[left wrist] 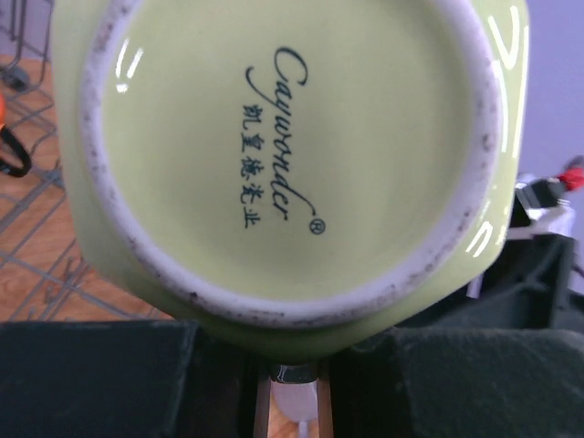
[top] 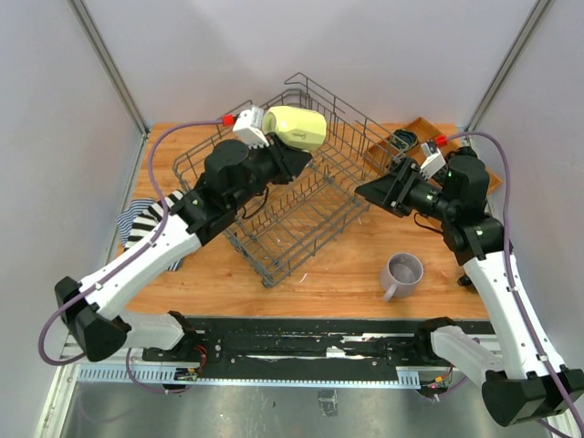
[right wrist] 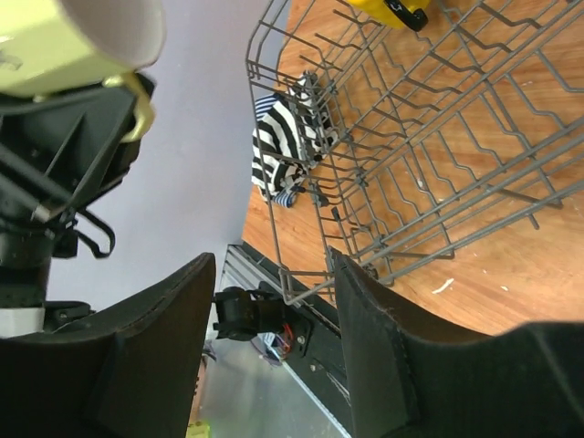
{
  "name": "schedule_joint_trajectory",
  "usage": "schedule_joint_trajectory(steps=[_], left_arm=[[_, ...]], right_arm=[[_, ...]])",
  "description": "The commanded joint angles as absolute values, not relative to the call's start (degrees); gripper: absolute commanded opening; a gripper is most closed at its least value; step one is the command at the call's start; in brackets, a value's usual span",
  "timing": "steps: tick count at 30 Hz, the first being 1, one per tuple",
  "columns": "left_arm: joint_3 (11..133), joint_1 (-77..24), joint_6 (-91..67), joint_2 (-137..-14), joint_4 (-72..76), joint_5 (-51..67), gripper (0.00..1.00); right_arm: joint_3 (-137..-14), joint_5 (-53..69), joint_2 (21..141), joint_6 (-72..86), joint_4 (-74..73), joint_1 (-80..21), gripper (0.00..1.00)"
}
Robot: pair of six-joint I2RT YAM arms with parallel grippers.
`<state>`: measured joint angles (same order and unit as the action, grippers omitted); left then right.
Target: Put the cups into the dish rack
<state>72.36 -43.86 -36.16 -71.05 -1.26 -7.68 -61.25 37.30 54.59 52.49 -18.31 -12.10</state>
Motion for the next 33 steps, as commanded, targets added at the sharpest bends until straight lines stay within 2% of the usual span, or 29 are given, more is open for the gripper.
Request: schedule_joint_trajectory(steps=[1,13,22,33], left_arm=[[81.4,-41.2,-36.4,-76.0,-8.5,-10.2,0.01],[100.8,-32.2,-41.6,-89.8,-36.5,-28.9,0.01],[99.6,-24.0,-44.0,-95.0,-42.4,-28.3,0.01],[101.2,-20.2,-44.0,-102.2,-43.0,-27.2,0.01]], right_arm=[[-65.9,34.4,53.1,44.5,-27.6,-11.2,0.56],[-65.1,33.0,49.7,40.4,-33.6,-10.9,0.56],[-65.1,33.7,49.4,39.8,-34.6,-10.5,0.56],[-64.0,34.0,48.8,39.1,-35.9,-9.4,0.56]])
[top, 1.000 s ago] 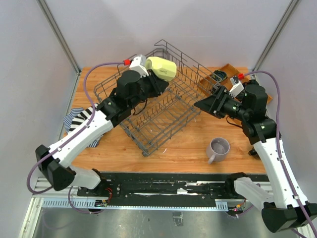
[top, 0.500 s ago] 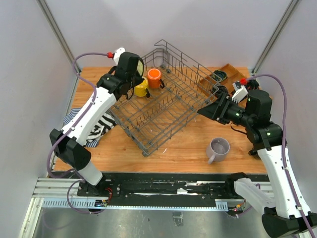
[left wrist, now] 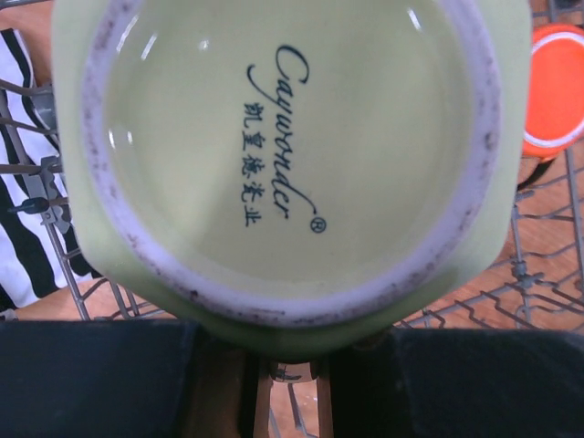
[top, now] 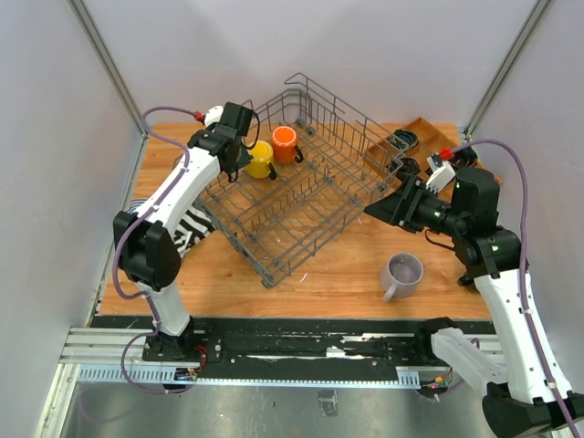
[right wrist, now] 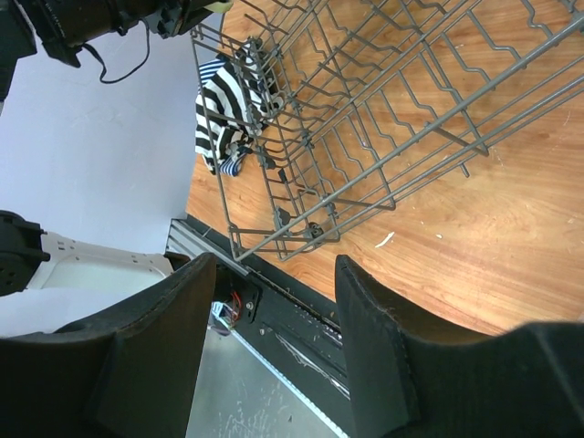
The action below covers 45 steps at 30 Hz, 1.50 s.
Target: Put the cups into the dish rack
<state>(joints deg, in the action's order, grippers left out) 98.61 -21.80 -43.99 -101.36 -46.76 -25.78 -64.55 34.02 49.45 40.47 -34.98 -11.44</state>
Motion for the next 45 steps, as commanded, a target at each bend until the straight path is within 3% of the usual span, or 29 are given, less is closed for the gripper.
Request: schedule_joint_trajectory(steps=[1,45], left_arm=[[101.1,-19.9,-43.6,-102.8,-42.6,-26.5,0.01],[90.8,-18.5,-40.8,-106.0,-32.6,-23.2,0.0]], right_arm=[[-64.1,34.1,48.8,39.0,-36.0,-9.3,0.56],[-63.4,33.7,51.7,37.4,-36.5,-8.2,0.56]])
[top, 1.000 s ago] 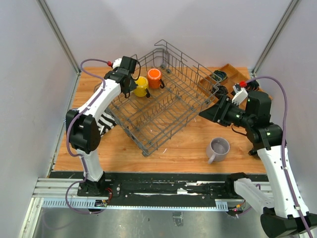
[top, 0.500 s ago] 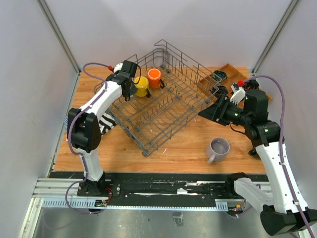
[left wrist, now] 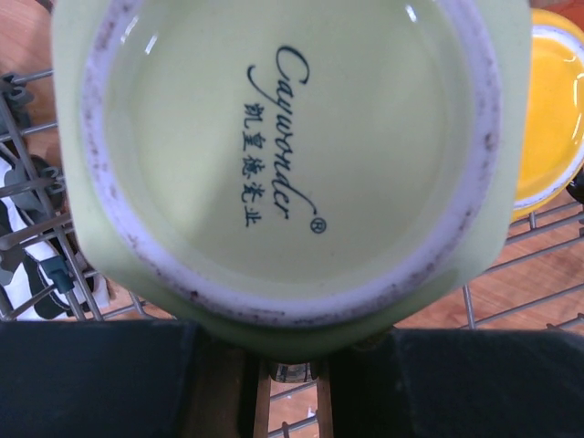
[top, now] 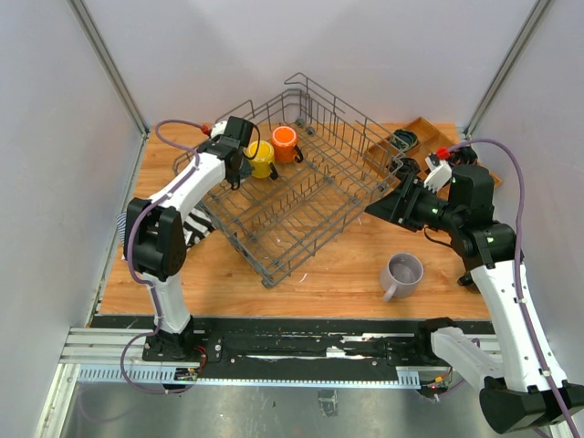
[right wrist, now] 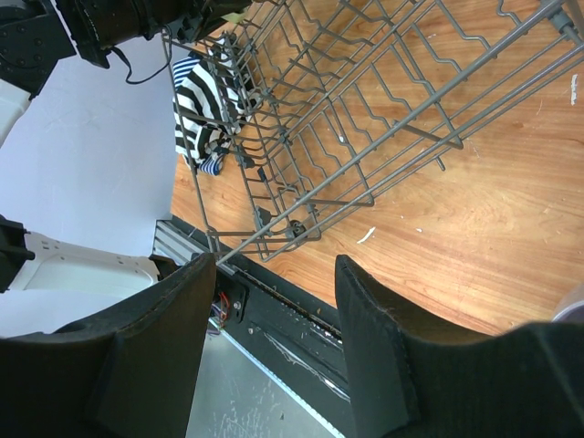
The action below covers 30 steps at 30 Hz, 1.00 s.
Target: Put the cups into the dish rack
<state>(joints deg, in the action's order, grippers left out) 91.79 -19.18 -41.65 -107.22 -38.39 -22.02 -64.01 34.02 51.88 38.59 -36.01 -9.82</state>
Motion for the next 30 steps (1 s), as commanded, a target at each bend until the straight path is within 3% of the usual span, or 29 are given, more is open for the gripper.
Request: schedule_joint_trajectory(steps=[1,16,30], left_arm=[[90.3,-18.5,-40.8,-106.0,-32.3,-23.1,0.0],[82.4,-18.6,-39.9,-106.0,-25.2,-21.9,0.01],[88.1,-19.6,-41.3,-112.6,-29.0,-23.5,0.01]], right_arm=[[-63.5,33.6,51.7,37.5,-36.5,-8.1,0.56],[-63.1,33.6,51.5,37.6,-36.7,-8.0,0.56],[-62.6,33.7,50.7,37.7,-36.9,-7.5,0.56]])
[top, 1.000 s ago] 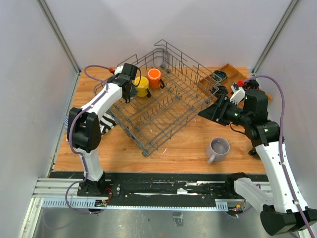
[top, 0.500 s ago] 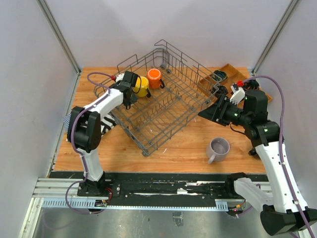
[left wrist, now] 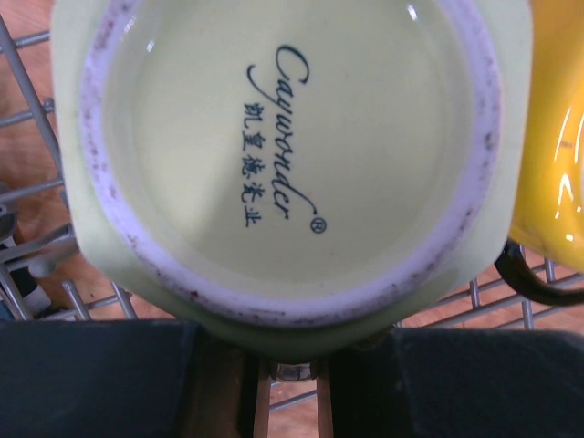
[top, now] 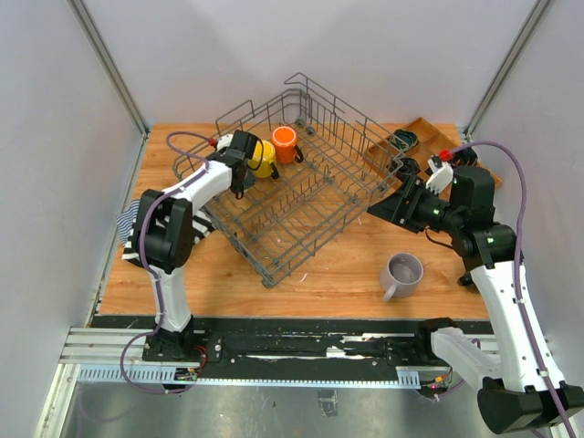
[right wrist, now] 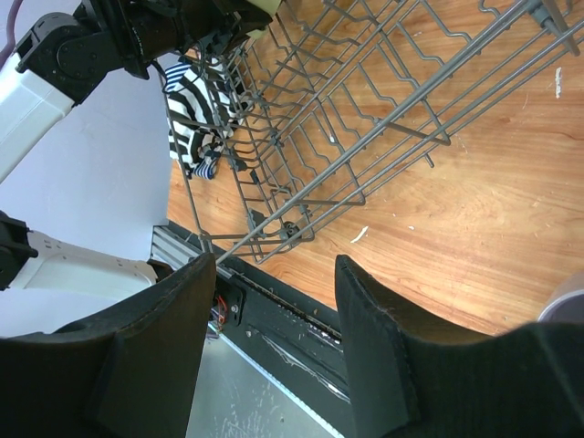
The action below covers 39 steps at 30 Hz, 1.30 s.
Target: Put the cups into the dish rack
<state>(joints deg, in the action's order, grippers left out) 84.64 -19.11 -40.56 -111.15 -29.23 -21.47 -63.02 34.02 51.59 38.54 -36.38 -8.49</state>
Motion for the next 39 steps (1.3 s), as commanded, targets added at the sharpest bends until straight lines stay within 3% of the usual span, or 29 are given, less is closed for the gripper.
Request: schedule_joint_trajectory(steps=[1,9,22,33,39], left_arm=[[88.2,-19.8,-41.4,-112.9,-29.3,-24.0,0.01],[88.3,-20.4,-42.9,-113.4,-30.4,-24.0,0.01],[82.5,-22.0,-44.3,-110.2,-28.6,-23.1,0.29],[80.7,-23.6,-45.5,-108.5,-28.0,-23.3,0.46],[78.9,-24.2,-45.8,-105.7,-27.0,-23.3,0.48]], right_arm=[[-62.7,33.7,50.7,37.7,-37.0,-7.5,0.56],[-62.8,33.6,50.5,37.2,-37.6,-7.2,0.57],[-63.2,33.9,50.6,37.1,-37.6,-7.3,0.58],[-63.1,33.2,49.7,36.3,-39.1,-7.3,0.59],[-63.4,31.0,49.6,34.5,-42.2,-7.3,0.62]])
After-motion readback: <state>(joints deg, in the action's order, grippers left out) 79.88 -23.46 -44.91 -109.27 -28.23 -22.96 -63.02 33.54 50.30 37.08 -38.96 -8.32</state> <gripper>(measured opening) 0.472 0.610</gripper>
